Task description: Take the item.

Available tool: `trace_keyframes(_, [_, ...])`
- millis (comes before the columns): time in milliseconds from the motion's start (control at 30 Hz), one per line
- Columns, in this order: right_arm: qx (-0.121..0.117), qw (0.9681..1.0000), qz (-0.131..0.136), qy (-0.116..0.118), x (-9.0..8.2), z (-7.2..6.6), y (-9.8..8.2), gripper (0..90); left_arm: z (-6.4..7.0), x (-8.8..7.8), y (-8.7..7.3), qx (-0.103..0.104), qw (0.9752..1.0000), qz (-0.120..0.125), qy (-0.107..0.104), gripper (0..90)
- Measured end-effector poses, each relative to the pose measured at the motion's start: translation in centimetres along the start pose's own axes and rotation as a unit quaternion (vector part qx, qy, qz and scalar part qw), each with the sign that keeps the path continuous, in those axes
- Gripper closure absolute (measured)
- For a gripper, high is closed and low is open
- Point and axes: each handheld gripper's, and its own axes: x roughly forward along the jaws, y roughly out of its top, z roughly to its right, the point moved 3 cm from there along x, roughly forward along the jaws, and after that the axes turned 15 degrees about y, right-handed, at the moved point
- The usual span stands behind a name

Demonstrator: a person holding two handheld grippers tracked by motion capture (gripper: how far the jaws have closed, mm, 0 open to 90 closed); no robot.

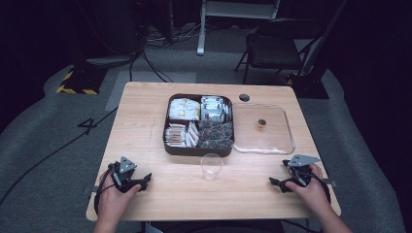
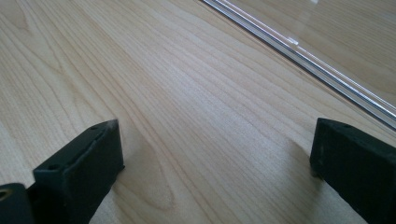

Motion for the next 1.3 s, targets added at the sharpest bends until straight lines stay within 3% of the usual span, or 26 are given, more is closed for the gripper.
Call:
trace_keyframes(133, [0.0, 1.0, 0.0, 0.0, 0.0, 0.0, 0.0, 2.6, -0.4, -0.3, 0.1, 0.004, 0.9999, -0.002, 0.011, 30.0])
trace_keyframes(200, [0.0, 1.0, 0.0, 0.0, 0.0, 0.0, 0.0, 2.6, -0.4, -0.6, 0.3, -0.007, 0.9999, -0.009, 0.001, 29.6])
trace_keyframes(400, [0.0, 1.0, 0.0, 0.001, 0.0, 0.0, 0.0, 2.6, 0.1, -2.1, 1.2, -0.001, 0.9997, -0.005, -0.024, 37.3])
trace_keyframes(433, [0.0, 1.0, 0.0, 0.001, 0.0, 0.0, 0.0, 2.6, 0.2, -2.6, 1.7, -0.002, 0.9994, 0.0, -0.036, 38.1])
trace_keyframes(600, [-0.002, 1.0, -0.001, 0.002, 0.0, 0.1, 0.0, 2.6, 0.3, -3.6, 2.8, 0.003, 0.999, 0.011, -0.042, 38.8])
trace_keyframes(700, [-0.003, 1.0, -0.001, 0.003, 0.0, 0.1, 0.0, 2.6, 0.3, -4.3, 4.0, -0.003, 0.9979, 0.029, -0.058, 39.3])
trace_keyframes(933, [-0.008, 0.9999, -0.002, 0.008, 0.0, 0.2, 0.0, 2.6, 0.0, -5.3, 5.6, -0.019, 0.9965, 0.06, -0.055, 41.7])
trace_keyframes(1300, [-0.009, 0.9999, -0.002, 0.009, 0.0, 0.2, 0.0, 2.6, -0.4, -6.4, 10.1, -0.001, 0.9947, 0.088, -0.053, 40.4])
